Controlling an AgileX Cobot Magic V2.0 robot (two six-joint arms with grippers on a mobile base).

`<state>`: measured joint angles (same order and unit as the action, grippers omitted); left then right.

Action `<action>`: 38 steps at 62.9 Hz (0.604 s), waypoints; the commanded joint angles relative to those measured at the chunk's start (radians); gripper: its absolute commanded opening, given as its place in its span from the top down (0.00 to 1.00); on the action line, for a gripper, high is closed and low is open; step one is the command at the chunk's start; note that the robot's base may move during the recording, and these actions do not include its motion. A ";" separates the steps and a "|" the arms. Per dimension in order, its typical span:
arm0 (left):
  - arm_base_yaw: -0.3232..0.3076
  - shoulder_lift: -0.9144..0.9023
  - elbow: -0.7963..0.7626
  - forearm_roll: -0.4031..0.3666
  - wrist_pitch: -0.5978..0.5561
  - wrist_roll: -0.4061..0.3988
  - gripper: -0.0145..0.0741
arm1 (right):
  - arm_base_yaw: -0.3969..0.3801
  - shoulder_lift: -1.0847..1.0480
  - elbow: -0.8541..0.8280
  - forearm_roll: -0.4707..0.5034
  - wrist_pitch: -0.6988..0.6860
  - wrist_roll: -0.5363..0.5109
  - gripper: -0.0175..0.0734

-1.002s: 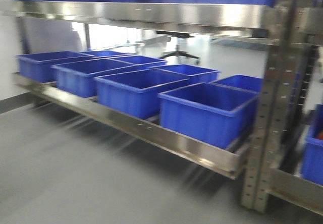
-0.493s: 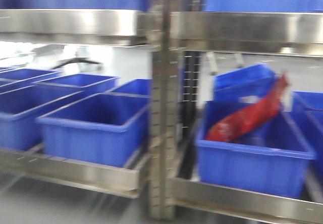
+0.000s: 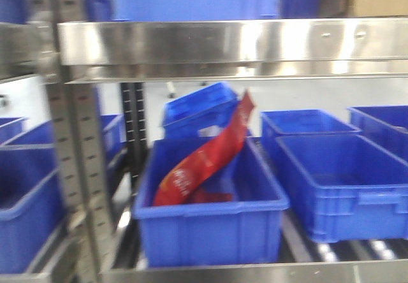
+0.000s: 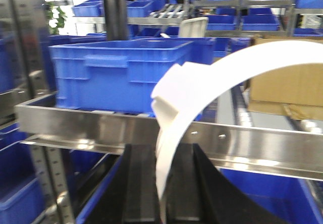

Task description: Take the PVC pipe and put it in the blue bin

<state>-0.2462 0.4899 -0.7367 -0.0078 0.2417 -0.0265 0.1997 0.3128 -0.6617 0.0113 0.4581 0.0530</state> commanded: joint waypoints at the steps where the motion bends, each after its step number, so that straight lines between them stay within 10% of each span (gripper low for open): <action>1: 0.003 -0.005 -0.003 -0.007 -0.029 0.002 0.96 | 0.001 -0.003 0.000 -0.006 -0.024 -0.002 0.99; 38: 0.003 -0.005 -0.003 -0.007 -0.029 0.002 0.96 | 0.001 -0.003 0.000 -0.006 -0.024 -0.002 0.99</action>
<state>-0.2462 0.4899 -0.7367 -0.0078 0.2417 -0.0265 0.1997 0.3128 -0.6617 0.0113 0.4581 0.0530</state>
